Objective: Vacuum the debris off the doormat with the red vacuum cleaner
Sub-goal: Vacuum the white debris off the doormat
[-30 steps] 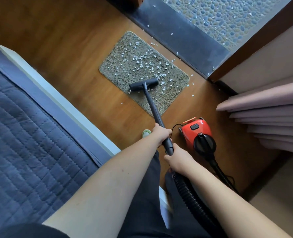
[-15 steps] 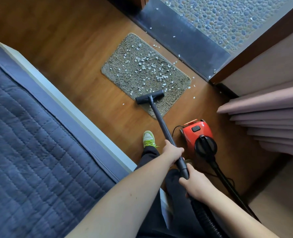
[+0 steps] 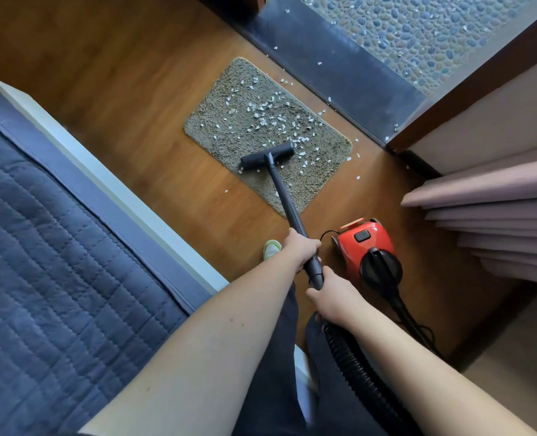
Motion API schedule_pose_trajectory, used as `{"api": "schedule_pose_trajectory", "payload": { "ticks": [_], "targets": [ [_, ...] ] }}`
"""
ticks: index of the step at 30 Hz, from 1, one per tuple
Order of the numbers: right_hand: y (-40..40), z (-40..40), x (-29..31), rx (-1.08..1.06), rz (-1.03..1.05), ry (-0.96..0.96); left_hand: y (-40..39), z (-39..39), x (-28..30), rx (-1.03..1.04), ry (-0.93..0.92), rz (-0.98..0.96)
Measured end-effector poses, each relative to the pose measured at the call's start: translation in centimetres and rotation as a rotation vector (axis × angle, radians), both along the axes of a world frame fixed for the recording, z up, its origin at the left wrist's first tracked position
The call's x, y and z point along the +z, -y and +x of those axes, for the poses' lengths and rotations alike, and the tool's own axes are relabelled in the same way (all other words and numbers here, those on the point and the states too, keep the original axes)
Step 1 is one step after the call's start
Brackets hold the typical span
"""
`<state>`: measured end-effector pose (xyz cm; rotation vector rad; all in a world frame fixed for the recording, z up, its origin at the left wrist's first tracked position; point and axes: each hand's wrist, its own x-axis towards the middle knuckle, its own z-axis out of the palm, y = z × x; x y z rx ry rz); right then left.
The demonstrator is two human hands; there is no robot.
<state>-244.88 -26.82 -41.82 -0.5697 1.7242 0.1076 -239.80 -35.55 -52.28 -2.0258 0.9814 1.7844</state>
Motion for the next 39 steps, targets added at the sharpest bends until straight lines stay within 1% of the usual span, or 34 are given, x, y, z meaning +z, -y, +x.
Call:
{"api": "schedule_pose_trajectory", "payload": {
  "ticks": [4, 9, 13, 16, 21, 29, 34, 39],
  "targets": [
    [-1.4, -0.5, 0.7, -0.008, 0.01, -0.01, -1.2, -0.5, 0.2, 0.022, -0.029, 0.034],
    [-4.5, -1.2, 2.4, -0.001, 0.036, 0.0, -5.1, -0.8, 0.3, 0.05, -0.024, 0.09],
    [-5.5, -1.3, 2.9, 0.017, 0.05, 0.001, -6.4, -0.6, 0.7, 0.06, -0.013, 0.128],
    [-4.7, -0.9, 2.4, 0.057, 0.042, -0.012, -5.8, -0.2, 0.1, 0.081, -0.006, 0.118],
    [-1.7, 0.6, 1.2, 0.099, 0.01, -0.025, -2.7, 1.2, -0.4, 0.15, -0.012, 0.077],
    [3.1, 3.0, -0.2, 0.171, 0.0, -0.018, 1.9, 3.9, -0.9, 0.173, 0.04, -0.001],
    [3.0, 3.1, -0.1, 0.163, -0.001, -0.01, 1.9, 3.9, -0.6, 0.179, 0.042, -0.017],
    [0.8, 1.8, 1.0, 0.164, 0.027, 0.004, -0.4, 3.0, 0.3, 0.201, 0.001, 0.028]
  ]
}}
